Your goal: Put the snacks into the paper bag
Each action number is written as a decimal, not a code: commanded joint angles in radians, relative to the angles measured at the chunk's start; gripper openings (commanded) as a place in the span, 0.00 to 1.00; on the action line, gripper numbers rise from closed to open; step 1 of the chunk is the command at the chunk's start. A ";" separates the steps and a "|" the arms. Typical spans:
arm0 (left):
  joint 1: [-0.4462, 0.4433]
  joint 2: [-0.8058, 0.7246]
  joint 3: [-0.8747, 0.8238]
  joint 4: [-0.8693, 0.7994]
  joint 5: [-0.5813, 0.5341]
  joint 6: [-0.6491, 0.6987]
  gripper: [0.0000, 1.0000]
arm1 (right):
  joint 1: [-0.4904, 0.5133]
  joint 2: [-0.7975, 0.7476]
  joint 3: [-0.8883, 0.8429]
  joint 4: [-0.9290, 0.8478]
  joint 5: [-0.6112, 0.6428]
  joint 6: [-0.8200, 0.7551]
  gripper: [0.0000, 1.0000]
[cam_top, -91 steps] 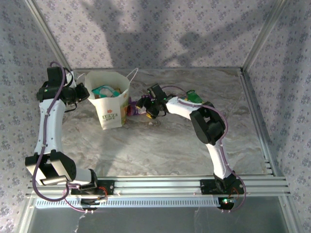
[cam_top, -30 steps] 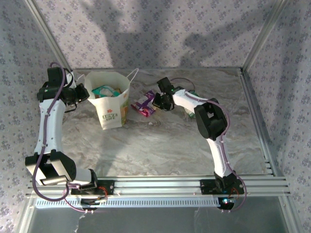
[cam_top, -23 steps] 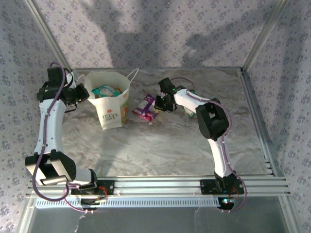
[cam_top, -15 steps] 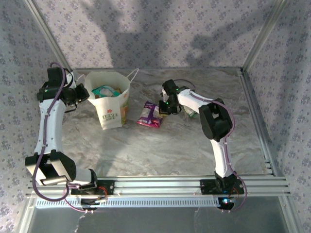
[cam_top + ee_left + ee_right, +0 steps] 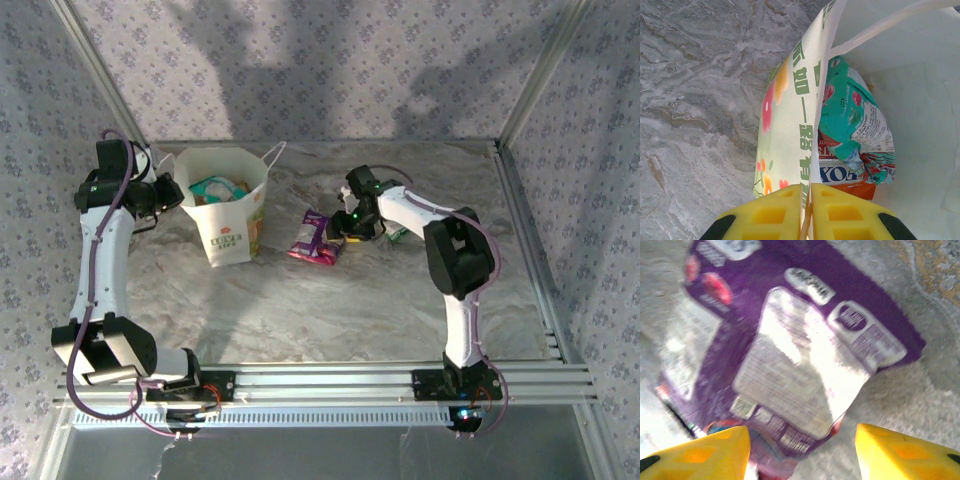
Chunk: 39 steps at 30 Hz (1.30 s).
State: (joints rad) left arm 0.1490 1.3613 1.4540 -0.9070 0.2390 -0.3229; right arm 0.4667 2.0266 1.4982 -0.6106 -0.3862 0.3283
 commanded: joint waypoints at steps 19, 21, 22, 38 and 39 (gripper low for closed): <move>-0.003 -0.025 0.005 -0.032 0.016 -0.001 0.14 | 0.099 -0.072 -0.134 0.166 0.059 0.293 1.00; -0.003 -0.024 0.005 -0.033 0.014 0.002 0.14 | 0.102 -0.040 -0.103 0.127 0.073 0.292 1.00; -0.002 -0.025 0.005 -0.033 0.013 0.002 0.14 | 0.100 -0.028 -0.091 0.108 0.079 0.292 1.00; -0.003 -0.019 0.010 -0.035 0.011 0.002 0.14 | 0.098 0.084 0.012 0.035 0.076 0.385 0.92; -0.002 -0.019 0.012 -0.040 0.007 0.006 0.15 | 0.098 0.087 0.011 0.037 0.075 0.386 0.91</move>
State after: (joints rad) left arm 0.1493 1.3613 1.4536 -0.9066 0.2459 -0.3256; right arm 0.5617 2.0659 1.4883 -0.5503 -0.3172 0.6960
